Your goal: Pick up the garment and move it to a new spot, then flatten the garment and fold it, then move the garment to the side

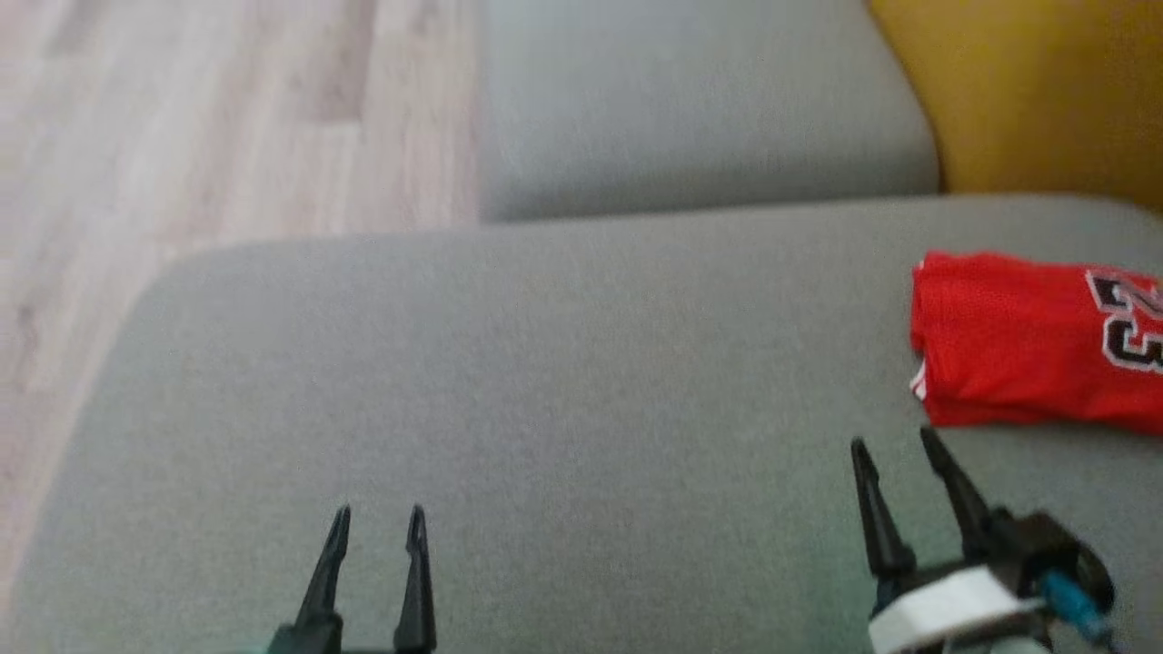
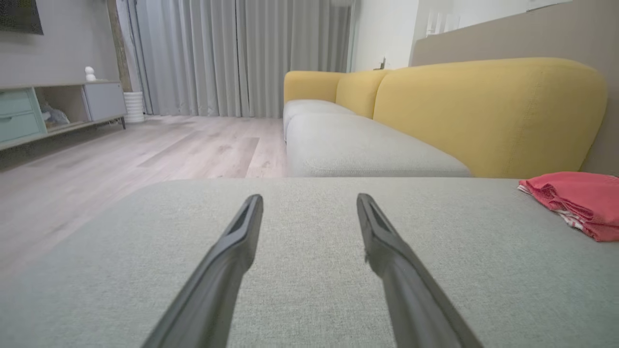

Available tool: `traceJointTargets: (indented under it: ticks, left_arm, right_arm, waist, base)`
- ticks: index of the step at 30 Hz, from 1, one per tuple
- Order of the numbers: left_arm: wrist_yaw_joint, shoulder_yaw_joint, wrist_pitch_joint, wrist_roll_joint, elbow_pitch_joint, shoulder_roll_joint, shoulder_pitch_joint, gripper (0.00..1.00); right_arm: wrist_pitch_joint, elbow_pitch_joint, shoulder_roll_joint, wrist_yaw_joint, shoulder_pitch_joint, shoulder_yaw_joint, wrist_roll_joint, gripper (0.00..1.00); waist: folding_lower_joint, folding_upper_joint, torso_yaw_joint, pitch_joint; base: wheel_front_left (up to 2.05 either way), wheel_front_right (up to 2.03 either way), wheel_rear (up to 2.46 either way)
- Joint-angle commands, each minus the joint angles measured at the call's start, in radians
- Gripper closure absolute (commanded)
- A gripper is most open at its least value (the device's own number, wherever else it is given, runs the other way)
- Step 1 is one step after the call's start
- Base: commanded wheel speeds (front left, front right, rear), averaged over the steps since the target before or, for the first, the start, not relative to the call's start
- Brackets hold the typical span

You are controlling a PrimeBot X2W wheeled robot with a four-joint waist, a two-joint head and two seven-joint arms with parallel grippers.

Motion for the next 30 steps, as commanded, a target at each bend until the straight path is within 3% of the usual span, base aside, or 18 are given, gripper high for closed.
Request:
traceJointTargets:
  ticks: [1, 8, 17, 18, 30]
  left_arm:
    - [0.004, 0.043, -0.008, 0.01, -0.036, -0.003, -0.025, 0.0]
    - [-0.002, 0.087, -0.008, 0.025, -0.052, -0.003, 0.058, 0.0]
    - [-0.031, 0.105, -0.008, 0.056, -0.05, -0.003, 0.069, 0.0]
    - [-0.033, 0.064, 0.0, 0.05, -0.018, 0.002, 0.118, 1.0]
    - [-0.052, 0.083, 0.034, -0.071, 0.028, 0.001, 0.097, 1.0]
  right_arm:
    - [-0.009, -0.037, -0.001, -0.001, -0.028, 0.021, -0.005, 0.0]
    - [-0.009, -0.078, 0.024, -0.001, 0.086, -0.023, -0.008, 0.0]
    - [-0.009, -0.069, 0.031, -0.001, 0.106, -0.035, 0.001, 0.0]
    - [0.0, -0.037, 0.038, 0.0, 0.148, -0.057, 0.0, 1.0]
    - [0.034, 0.006, 0.038, 0.0, 0.129, -0.07, 0.124, 1.0]
  waist:
    - [0.0004, 0.0, 0.022, -0.053]
    - [0.0004, 0.0, 0.03, -0.103]
    - [0.0004, 0.0, 0.027, -0.116]
    - [0.0004, 0.0, 0.027, -0.117]
    - [0.0005, 0.0, 0.024, -0.099]
  base:
    - [0.0, 0.0, 0.0]
    - [0.0, 0.0, 0.0]
    - [0.0, 0.0, 0.0]
    - [0.0, 0.0, 0.0]
    - [0.0, 0.0, 0.0]
